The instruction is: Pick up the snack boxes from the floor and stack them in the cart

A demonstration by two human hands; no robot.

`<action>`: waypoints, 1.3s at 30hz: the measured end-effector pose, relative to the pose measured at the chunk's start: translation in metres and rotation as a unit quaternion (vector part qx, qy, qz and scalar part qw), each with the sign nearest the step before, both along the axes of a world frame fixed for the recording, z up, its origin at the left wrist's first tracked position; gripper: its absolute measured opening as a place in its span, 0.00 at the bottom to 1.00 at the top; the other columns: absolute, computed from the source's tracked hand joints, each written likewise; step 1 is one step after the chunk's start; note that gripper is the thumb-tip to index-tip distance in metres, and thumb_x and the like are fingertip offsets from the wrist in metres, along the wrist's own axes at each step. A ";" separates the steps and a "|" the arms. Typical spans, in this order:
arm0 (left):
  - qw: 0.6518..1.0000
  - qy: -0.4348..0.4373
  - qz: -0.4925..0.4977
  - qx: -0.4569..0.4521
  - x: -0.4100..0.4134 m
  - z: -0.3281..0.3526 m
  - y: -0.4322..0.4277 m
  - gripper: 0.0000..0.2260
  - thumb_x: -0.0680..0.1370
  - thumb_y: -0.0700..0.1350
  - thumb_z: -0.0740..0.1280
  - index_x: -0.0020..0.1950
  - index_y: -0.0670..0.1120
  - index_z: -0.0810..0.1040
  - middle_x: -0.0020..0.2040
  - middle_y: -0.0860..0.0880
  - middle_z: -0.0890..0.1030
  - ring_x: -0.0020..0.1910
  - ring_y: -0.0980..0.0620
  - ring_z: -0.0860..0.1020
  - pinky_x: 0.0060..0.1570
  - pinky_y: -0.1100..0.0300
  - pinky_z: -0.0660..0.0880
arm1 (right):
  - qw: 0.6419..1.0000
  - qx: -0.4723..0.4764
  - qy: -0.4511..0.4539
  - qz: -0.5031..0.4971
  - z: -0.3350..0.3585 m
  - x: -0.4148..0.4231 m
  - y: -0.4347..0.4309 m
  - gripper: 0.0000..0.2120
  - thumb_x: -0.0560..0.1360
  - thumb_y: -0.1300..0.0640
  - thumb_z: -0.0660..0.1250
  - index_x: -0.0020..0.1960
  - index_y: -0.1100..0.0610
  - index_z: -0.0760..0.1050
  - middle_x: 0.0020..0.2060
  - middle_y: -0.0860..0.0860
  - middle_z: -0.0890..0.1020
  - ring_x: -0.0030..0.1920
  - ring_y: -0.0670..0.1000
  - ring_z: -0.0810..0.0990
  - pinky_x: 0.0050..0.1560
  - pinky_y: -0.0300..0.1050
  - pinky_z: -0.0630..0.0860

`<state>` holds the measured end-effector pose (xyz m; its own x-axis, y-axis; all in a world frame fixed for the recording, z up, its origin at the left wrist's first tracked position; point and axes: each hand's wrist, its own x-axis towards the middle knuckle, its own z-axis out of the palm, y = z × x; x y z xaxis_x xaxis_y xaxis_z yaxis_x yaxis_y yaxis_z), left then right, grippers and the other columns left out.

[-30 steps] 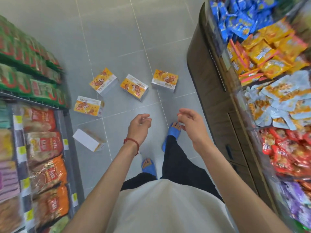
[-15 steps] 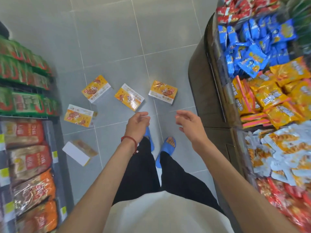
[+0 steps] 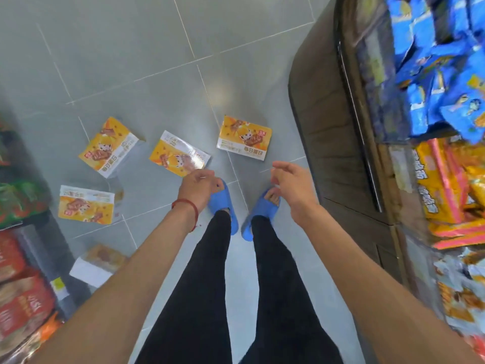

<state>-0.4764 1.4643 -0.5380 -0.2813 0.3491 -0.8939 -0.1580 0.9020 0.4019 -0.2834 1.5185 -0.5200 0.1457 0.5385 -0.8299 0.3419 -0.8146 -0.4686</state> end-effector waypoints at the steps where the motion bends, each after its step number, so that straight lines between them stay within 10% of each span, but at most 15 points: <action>1: 1.000 0.001 -0.001 -0.005 -0.001 -0.018 0.008 0.05 0.81 0.38 0.64 0.54 0.46 0.78 0.37 0.53 0.82 0.41 0.54 0.80 0.43 0.60 0.74 | 1.000 -0.005 -0.007 -0.002 -0.017 -0.001 0.009 0.13 0.83 0.59 0.64 0.65 0.54 0.78 0.56 0.53 0.82 0.57 0.51 0.81 0.62 0.51 0.81; 6: 0.999 -0.005 -0.012 -0.036 -0.001 -0.112 0.044 0.05 0.81 0.39 0.64 0.52 0.47 0.78 0.43 0.46 0.80 0.37 0.50 0.77 0.32 0.65 0.77 | 0.999 -0.025 -0.024 -0.023 -0.112 -0.003 0.046 0.11 0.82 0.62 0.63 0.62 0.56 0.79 0.45 0.53 0.81 0.45 0.50 0.79 0.49 0.48 0.79; 14: 0.995 0.032 -0.058 -0.074 0.004 -0.274 0.085 0.04 0.71 0.49 0.66 0.40 0.49 0.77 0.45 0.44 0.77 0.46 0.43 0.78 0.51 0.51 0.80 | 0.997 -0.039 -0.070 -0.009 -0.290 0.006 0.086 0.11 0.79 0.56 0.64 0.60 0.53 0.80 0.53 0.50 0.83 0.50 0.51 0.81 0.40 0.46 0.79; 19: 0.987 0.112 -0.097 -0.056 0.004 -0.374 0.117 0.24 0.78 0.57 0.67 0.69 0.44 0.75 0.68 0.44 0.77 0.67 0.43 0.74 0.67 0.53 0.69 | 0.993 -0.024 -0.113 -0.023 -0.394 0.011 0.105 0.15 0.80 0.51 0.66 0.65 0.54 0.73 0.55 0.48 0.80 0.49 0.46 0.80 0.45 0.41 0.75; 25: 0.986 0.149 -0.077 -0.012 0.006 -0.467 0.151 0.22 0.79 0.63 0.62 0.61 0.48 0.74 0.55 0.49 0.78 0.52 0.48 0.77 0.49 0.57 0.68 | 0.988 0.014 -0.151 -0.006 -0.486 0.008 0.121 0.25 0.79 0.36 0.59 0.69 0.50 0.68 0.59 0.51 0.79 0.55 0.54 0.81 0.59 0.57 0.80; 39: 0.989 0.135 -0.044 -0.038 0.012 -0.420 0.126 0.30 0.72 0.74 0.64 0.56 0.48 0.73 0.45 0.53 0.78 0.44 0.55 0.77 0.45 0.55 0.70 | 0.993 0.050 -0.078 -0.070 -0.434 0.012 0.094 0.28 0.76 0.39 0.73 0.64 0.50 0.62 0.52 0.46 0.78 0.45 0.44 0.81 0.40 0.36 0.75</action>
<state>-0.4644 1.5901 -0.9583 -0.4847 0.3178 -0.8149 0.0262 0.9365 0.3497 -0.2717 1.6126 -0.9536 0.3469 0.5828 -0.7349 0.3041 -0.8111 -0.4997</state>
